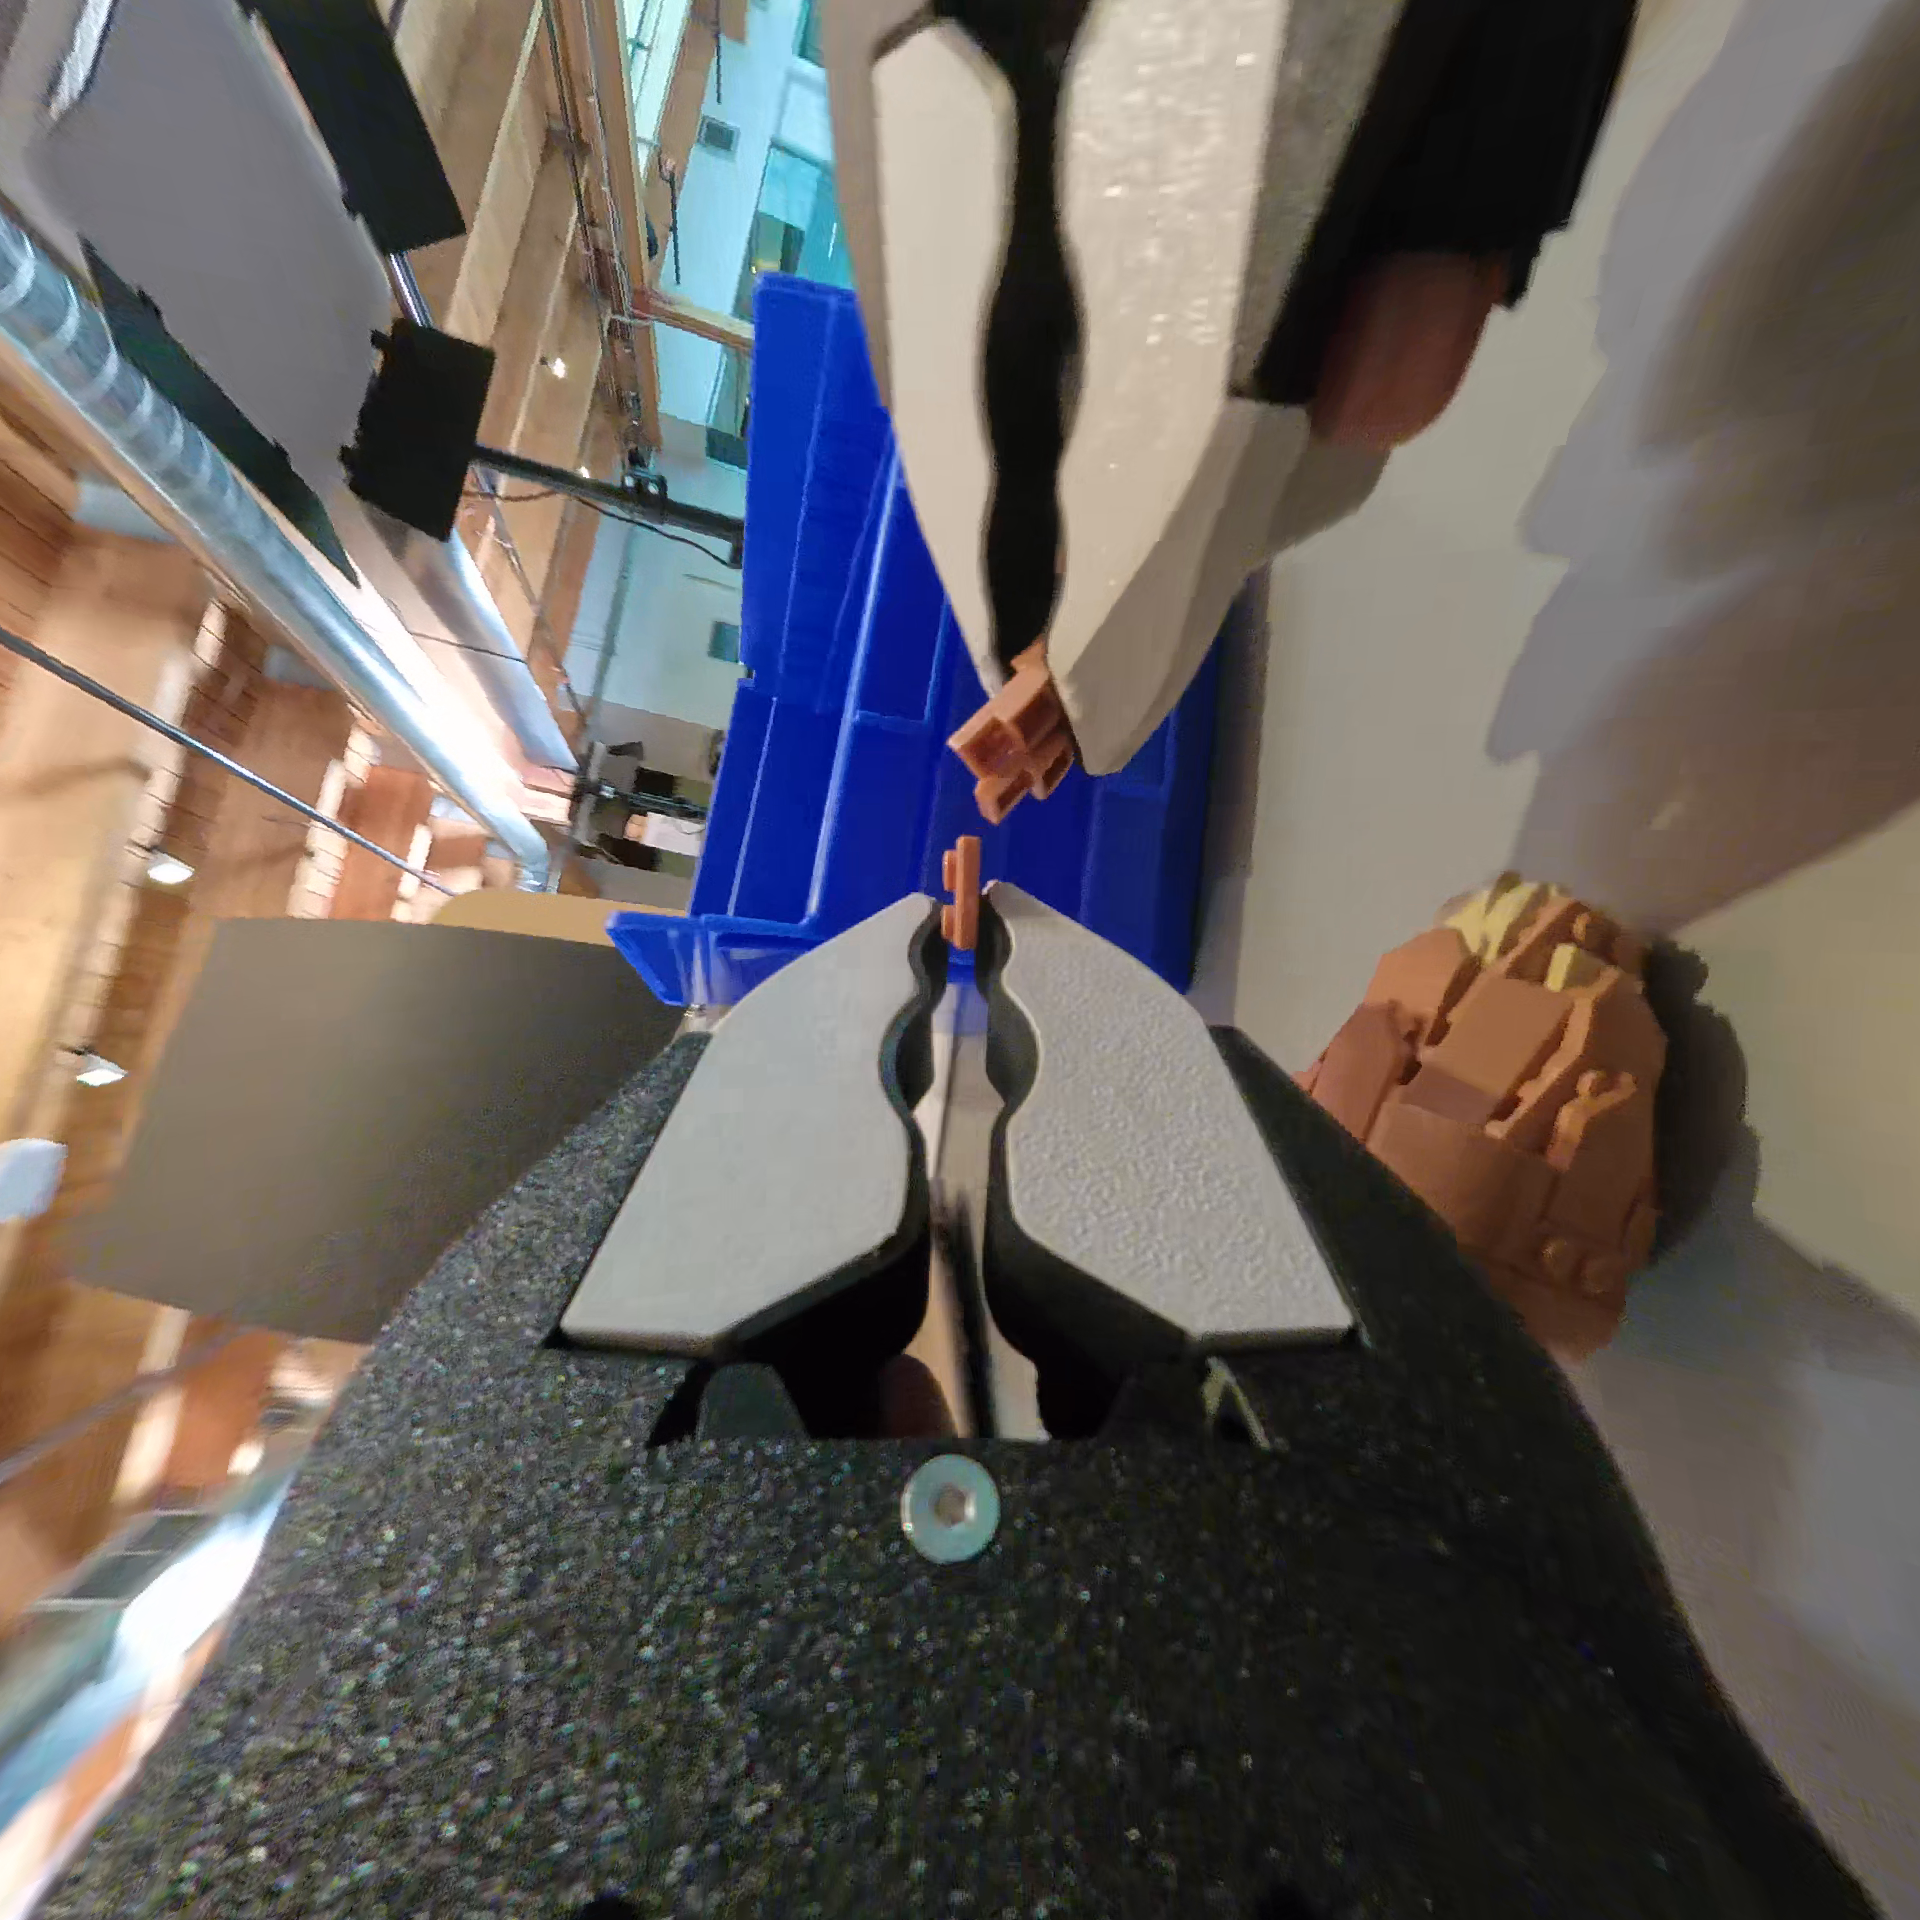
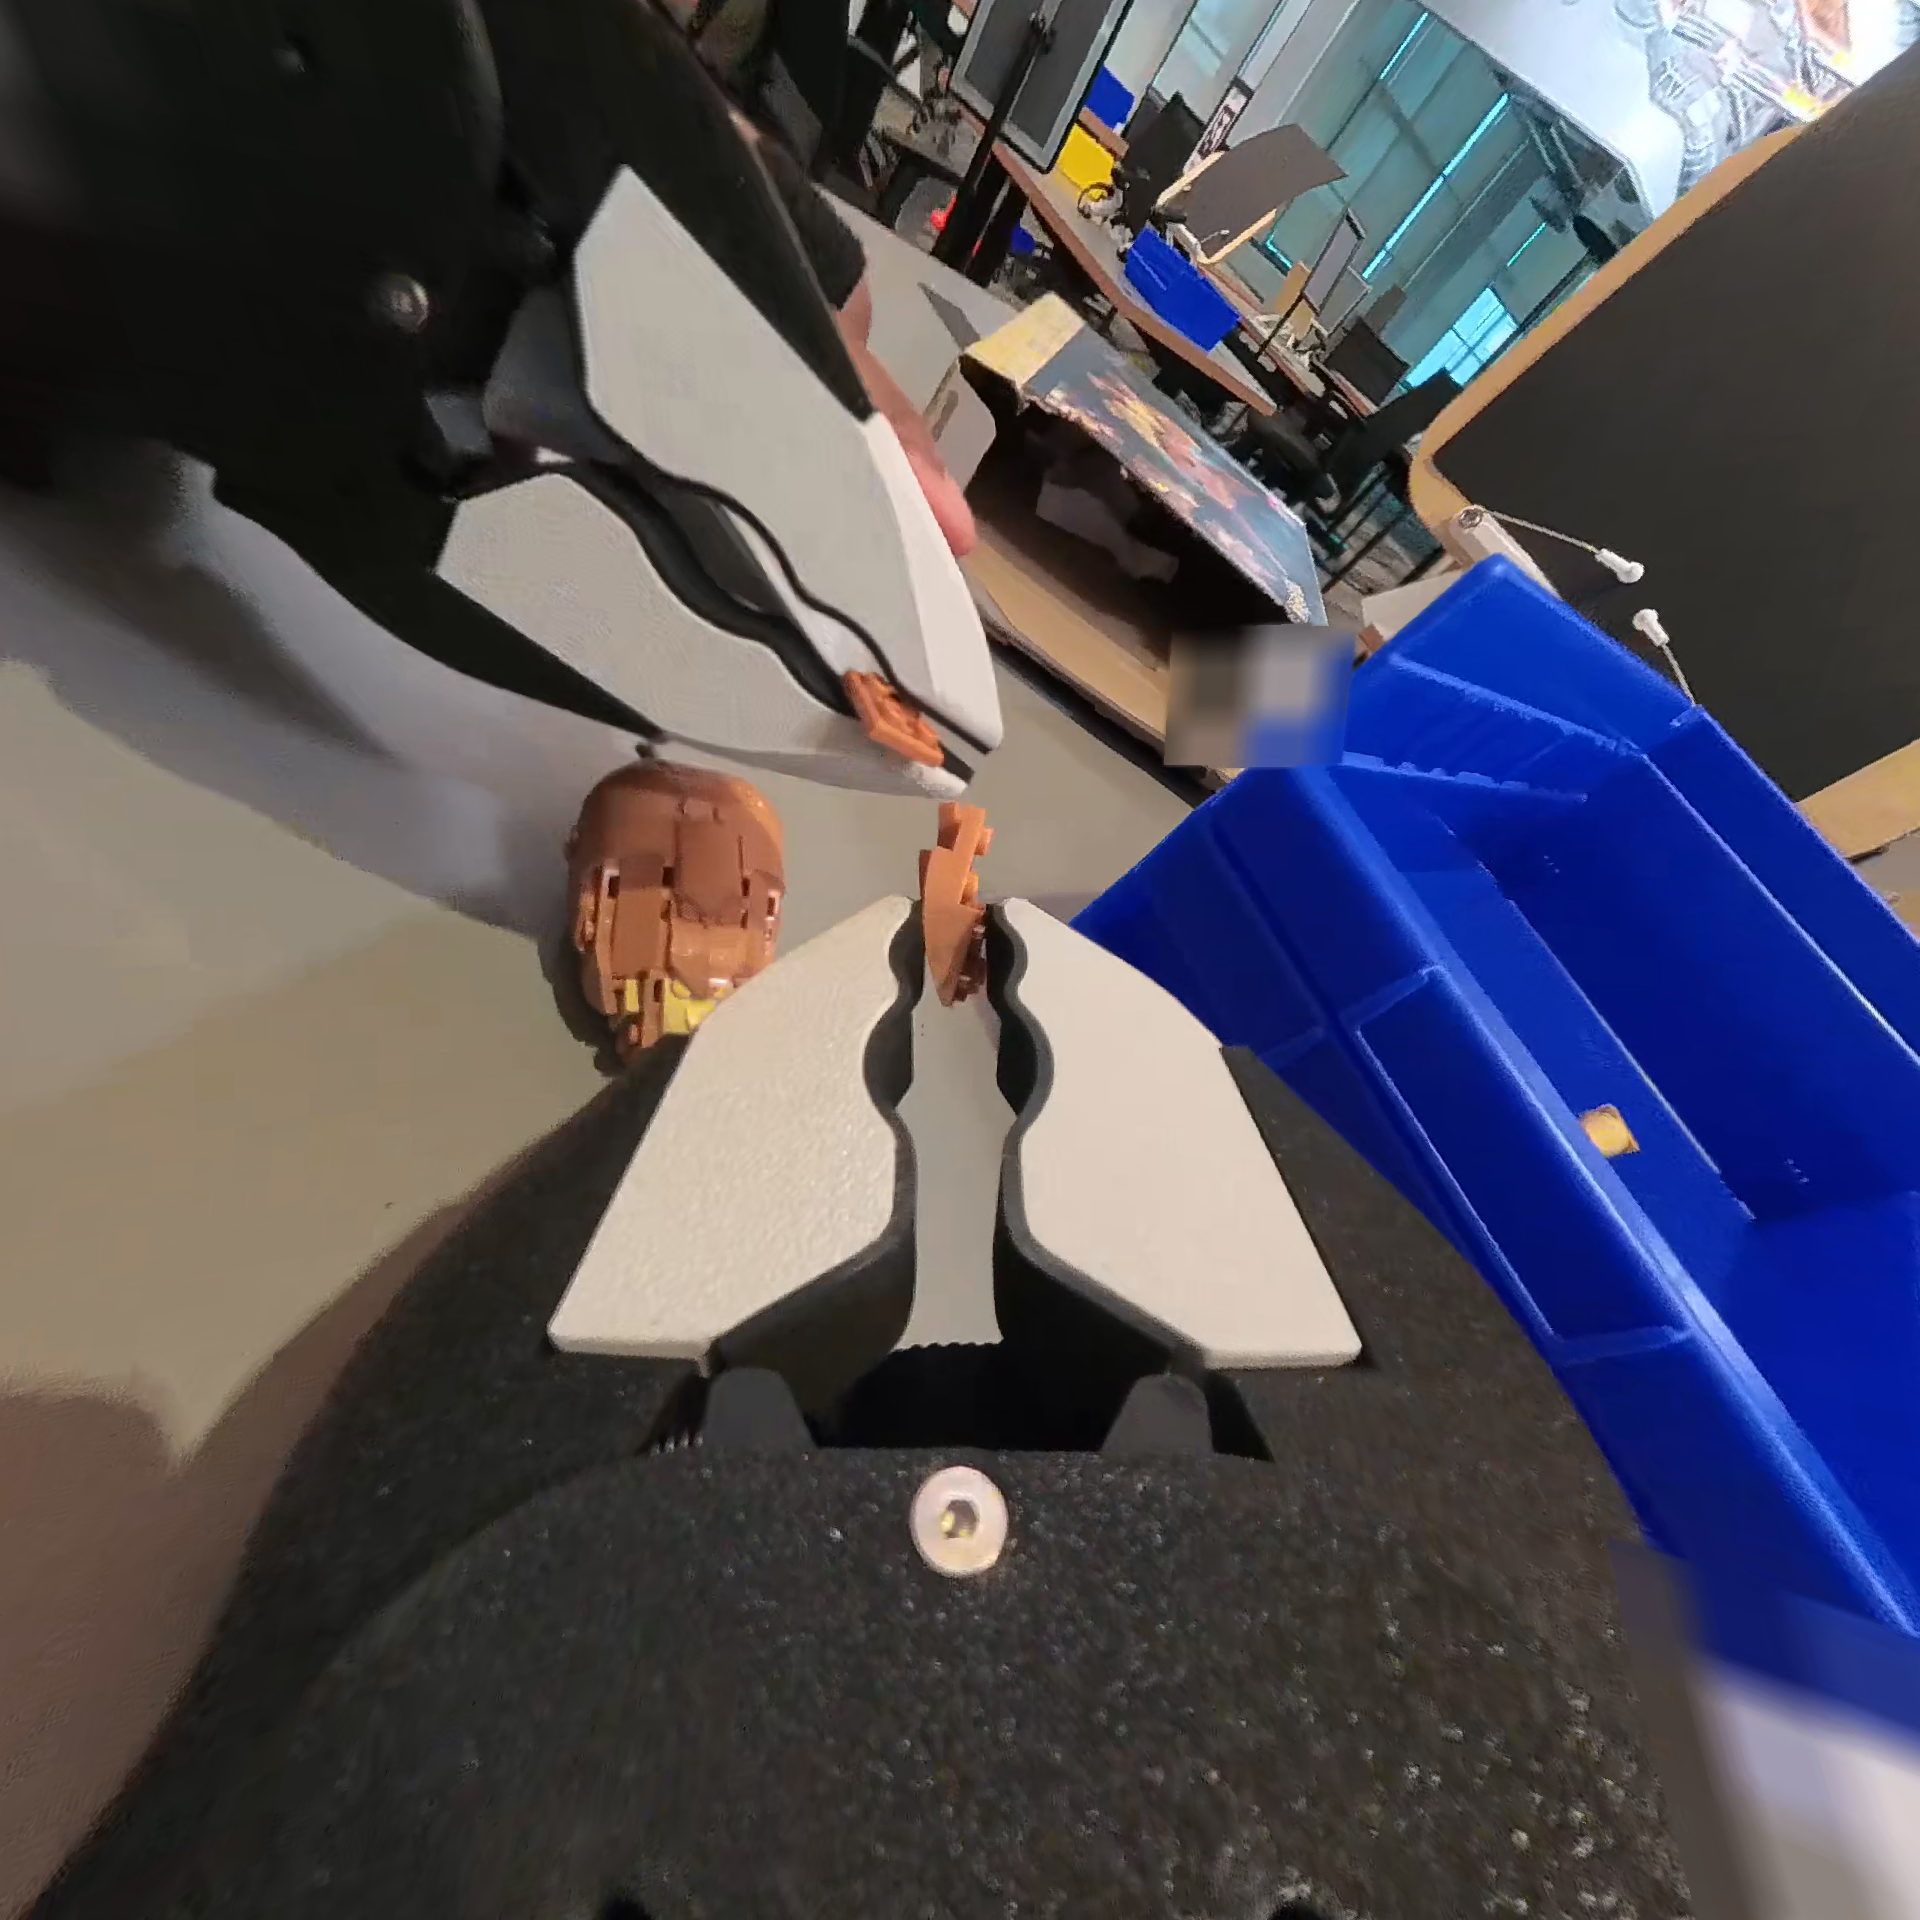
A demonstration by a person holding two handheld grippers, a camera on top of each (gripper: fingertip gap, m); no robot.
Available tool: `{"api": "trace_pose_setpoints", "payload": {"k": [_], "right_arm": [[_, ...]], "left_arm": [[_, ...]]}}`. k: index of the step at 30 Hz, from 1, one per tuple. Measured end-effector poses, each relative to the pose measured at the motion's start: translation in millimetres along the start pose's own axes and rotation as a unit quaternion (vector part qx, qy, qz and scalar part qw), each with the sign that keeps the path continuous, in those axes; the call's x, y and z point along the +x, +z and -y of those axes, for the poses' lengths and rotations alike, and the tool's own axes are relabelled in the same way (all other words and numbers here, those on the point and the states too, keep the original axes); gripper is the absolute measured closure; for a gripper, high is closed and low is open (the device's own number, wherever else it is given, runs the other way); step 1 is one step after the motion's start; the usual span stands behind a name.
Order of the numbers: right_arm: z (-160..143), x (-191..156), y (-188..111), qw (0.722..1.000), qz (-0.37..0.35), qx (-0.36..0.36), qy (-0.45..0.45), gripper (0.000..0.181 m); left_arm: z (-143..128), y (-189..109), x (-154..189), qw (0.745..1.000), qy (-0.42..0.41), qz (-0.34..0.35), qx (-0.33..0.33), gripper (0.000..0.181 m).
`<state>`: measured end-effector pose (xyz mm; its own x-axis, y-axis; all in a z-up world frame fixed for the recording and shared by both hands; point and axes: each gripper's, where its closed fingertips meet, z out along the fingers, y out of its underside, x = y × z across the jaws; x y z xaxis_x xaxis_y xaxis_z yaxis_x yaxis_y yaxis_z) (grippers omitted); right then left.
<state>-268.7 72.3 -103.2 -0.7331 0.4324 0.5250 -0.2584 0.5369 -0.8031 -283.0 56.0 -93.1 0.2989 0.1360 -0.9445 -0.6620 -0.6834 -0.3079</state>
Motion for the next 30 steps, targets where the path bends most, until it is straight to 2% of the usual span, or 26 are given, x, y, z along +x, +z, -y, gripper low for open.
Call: {"api": "trace_pose_setpoints", "payload": {"k": [3,9,15,19,21,23,26,30], "right_arm": [[4,3,-3,1.0,0.007,0.015,0.026,0.17],[4,16,-4,0.999,-0.006,-0.006,0.033,0.171],[26,88,-3,0.993,-0.107,-0.022,0.055,0.17],[5,149,14,0.973,-0.196,-0.102,0.068,0.168],[-8,168,17,0.961,-0.233,-0.131,0.071,0.148],[-14,167,14,0.959,-0.24,-0.136,0.058,0.147],[-1,151,4,0.968,-0.231,-0.097,0.023,0.148],[28,83,8,0.986,-0.114,-0.026,-0.116,0.16]], "left_arm": [[-4,-1,-8,0.998,-0.058,-0.001,0.004,0.177],[-14,1,-15,0.996,-0.086,0.007,-0.016,0.177],[-17,2,-17,0.995,-0.096,0.008,-0.02,0.177],[-19,2,-17,0.995,-0.102,0.006,-0.021,0.177],[-20,3,-17,0.994,-0.106,0.003,-0.023,0.177],[-20,2,-17,0.993,-0.113,0.001,-0.022,0.177],[-16,1,-19,0.99,-0.143,-0.007,-0.005,0.177],[-8,-2,-25,0.981,-0.189,-0.015,0.036,0.177]]}}
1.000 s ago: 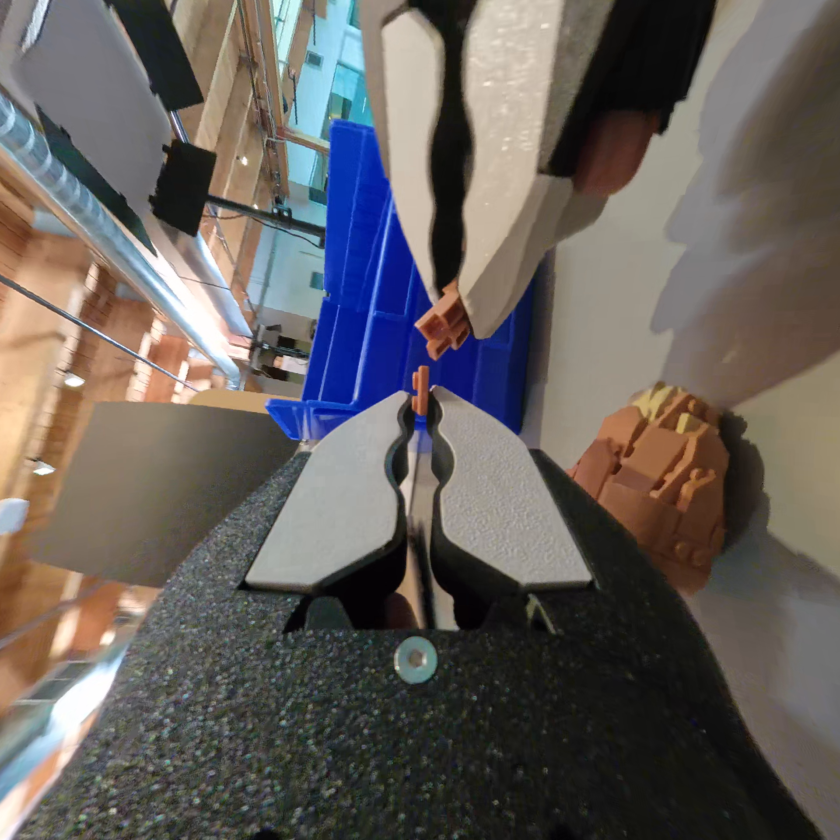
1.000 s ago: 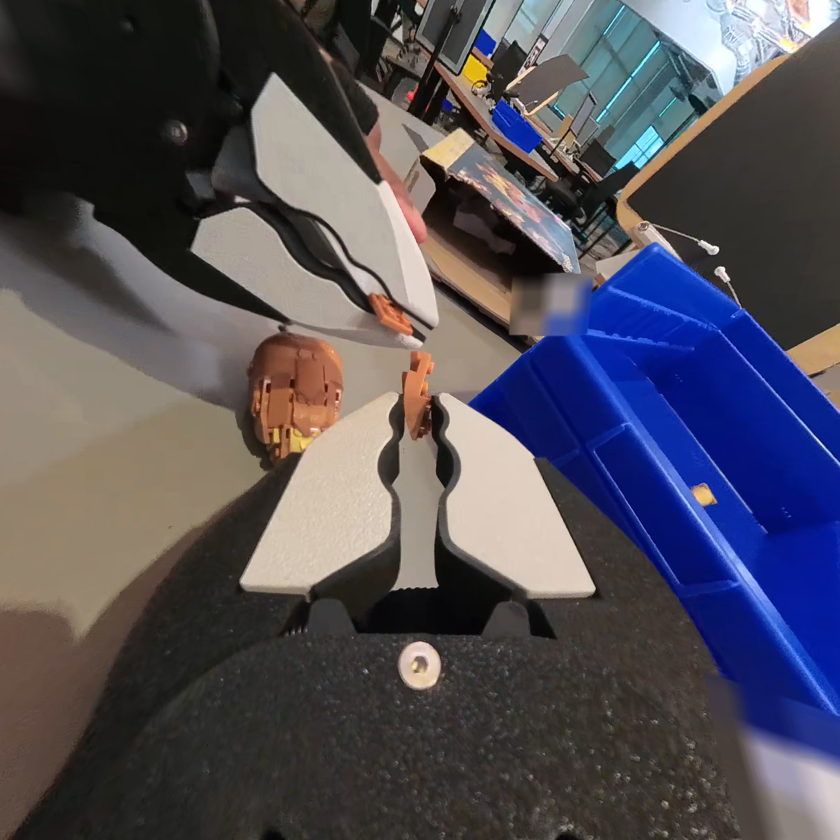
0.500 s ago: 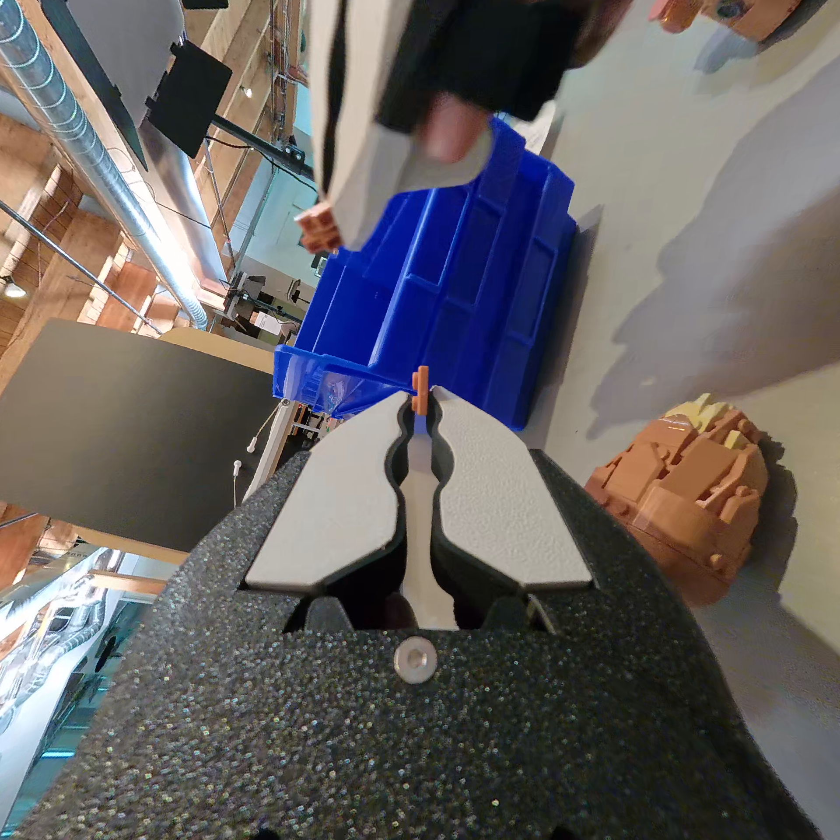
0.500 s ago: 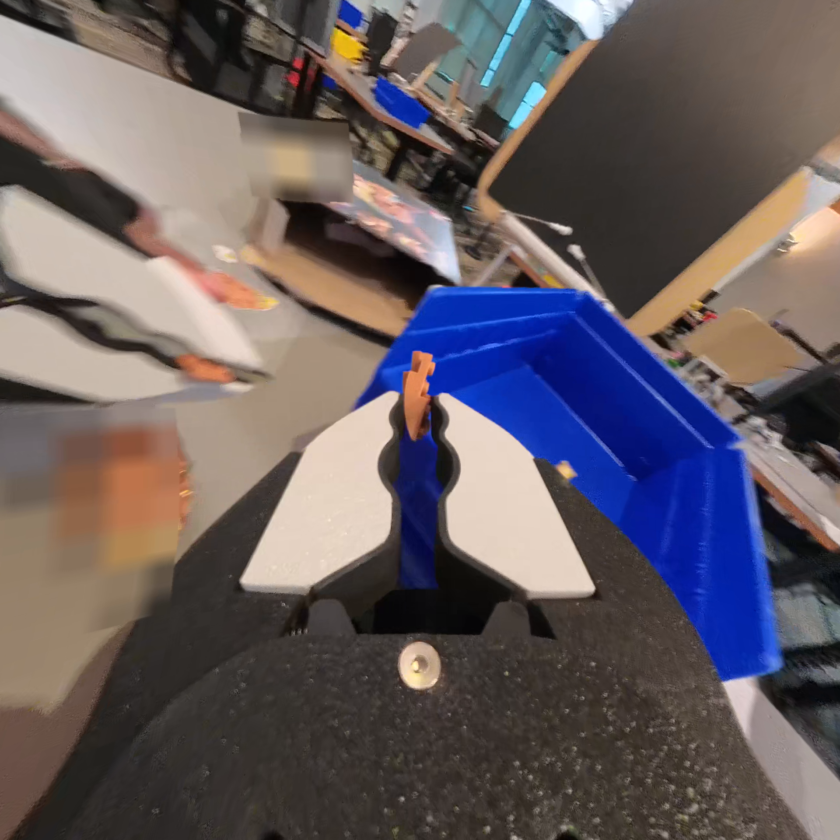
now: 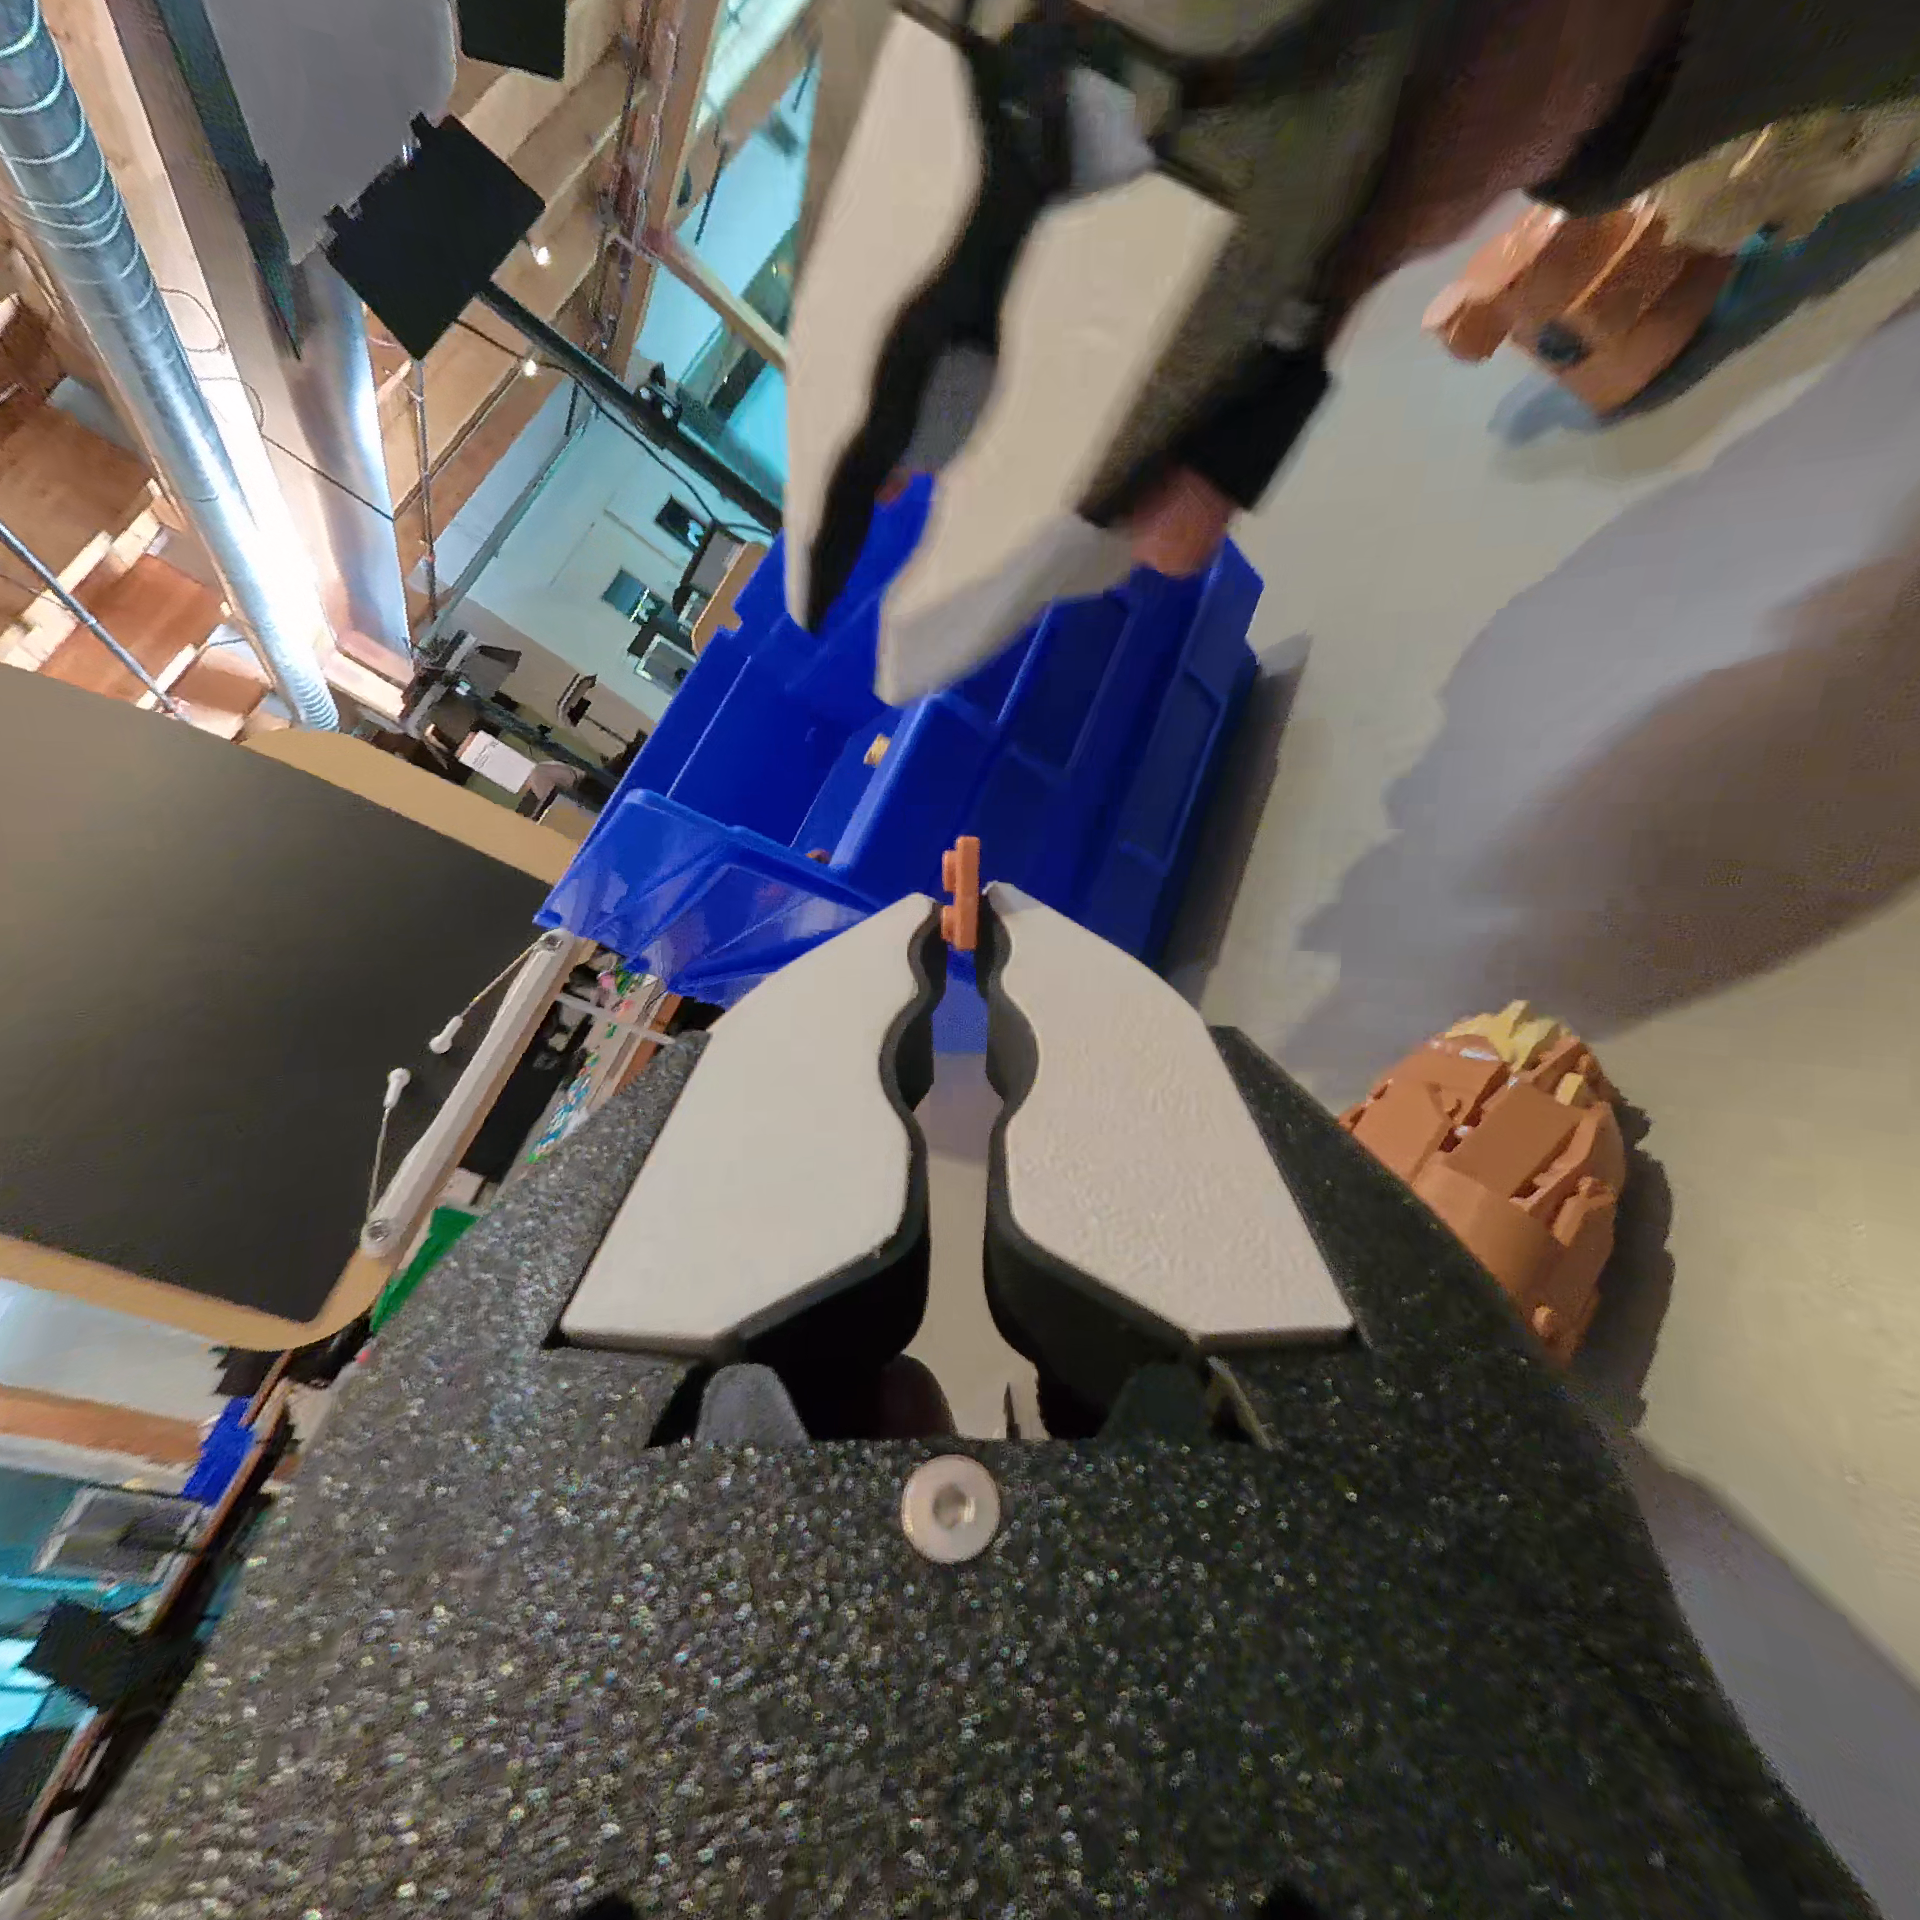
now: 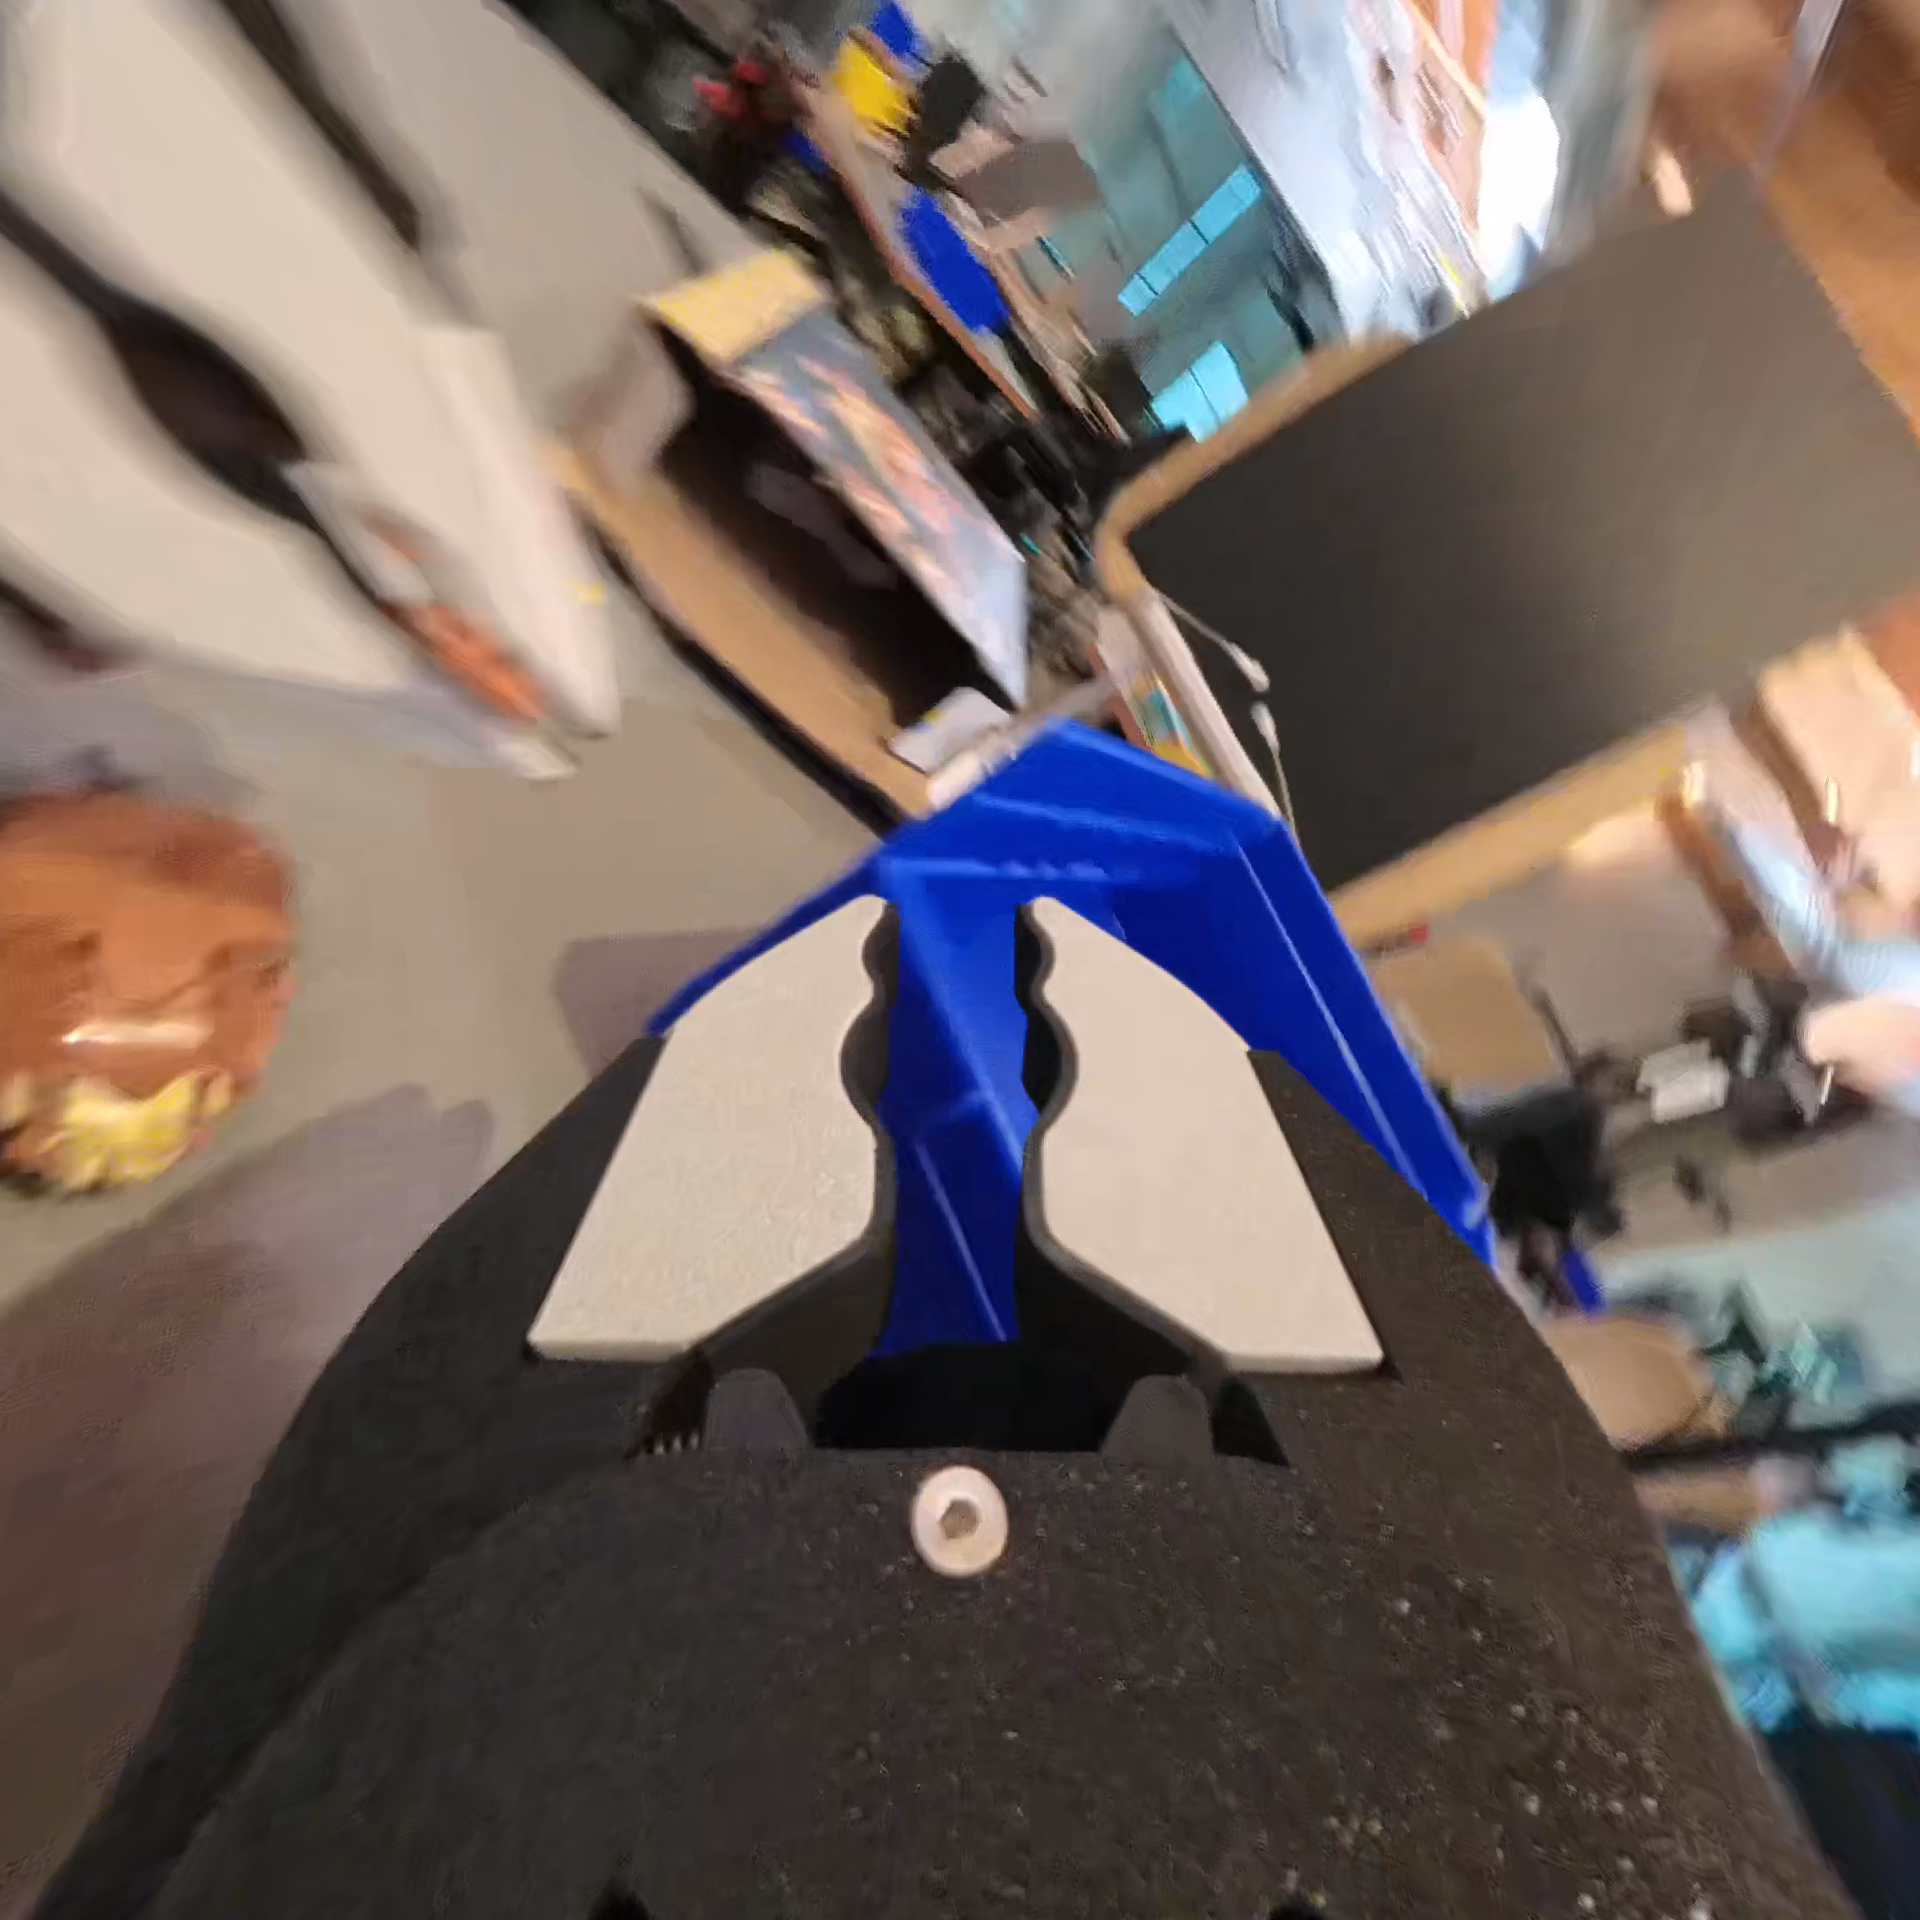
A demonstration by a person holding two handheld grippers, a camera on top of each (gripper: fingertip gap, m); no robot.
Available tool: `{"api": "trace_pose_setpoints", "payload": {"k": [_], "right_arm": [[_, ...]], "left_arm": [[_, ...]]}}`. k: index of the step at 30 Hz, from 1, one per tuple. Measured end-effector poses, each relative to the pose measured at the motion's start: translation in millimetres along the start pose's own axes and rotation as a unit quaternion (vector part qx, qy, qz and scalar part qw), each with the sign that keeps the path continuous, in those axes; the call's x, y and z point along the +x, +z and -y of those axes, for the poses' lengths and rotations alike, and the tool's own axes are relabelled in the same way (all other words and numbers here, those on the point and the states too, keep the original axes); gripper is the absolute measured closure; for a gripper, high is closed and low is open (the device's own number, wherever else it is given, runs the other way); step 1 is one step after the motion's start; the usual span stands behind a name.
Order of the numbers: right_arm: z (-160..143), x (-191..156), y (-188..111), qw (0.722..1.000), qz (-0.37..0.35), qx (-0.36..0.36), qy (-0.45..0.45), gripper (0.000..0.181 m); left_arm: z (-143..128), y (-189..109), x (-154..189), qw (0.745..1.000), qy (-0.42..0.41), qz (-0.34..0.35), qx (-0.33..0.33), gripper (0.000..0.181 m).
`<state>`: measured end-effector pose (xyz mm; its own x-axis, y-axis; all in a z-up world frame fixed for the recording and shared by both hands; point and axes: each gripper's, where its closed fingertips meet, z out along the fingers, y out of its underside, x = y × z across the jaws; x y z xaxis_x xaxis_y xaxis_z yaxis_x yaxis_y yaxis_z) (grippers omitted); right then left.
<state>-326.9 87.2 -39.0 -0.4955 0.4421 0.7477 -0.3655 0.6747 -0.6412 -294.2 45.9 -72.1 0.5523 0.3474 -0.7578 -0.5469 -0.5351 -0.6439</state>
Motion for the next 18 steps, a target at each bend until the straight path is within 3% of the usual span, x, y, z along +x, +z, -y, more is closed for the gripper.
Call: {"api": "trace_pose_setpoints", "payload": {"k": [5,11,18], "right_arm": [[24,-50,-5,0.981,0.029,0.05,-0.186,0.165],[39,-70,-11,0.964,0.038,0.096,-0.245,0.169],[39,-80,-8,0.953,0.034,0.089,-0.286,0.176]], "left_arm": [[5,-3,-1,1.0,0.005,-0.005,0.02,0.177],[2,1,3,0.997,0.072,0.012,-0.003,0.177],[-3,2,4,0.986,0.16,0.033,-0.029,0.176]]}}
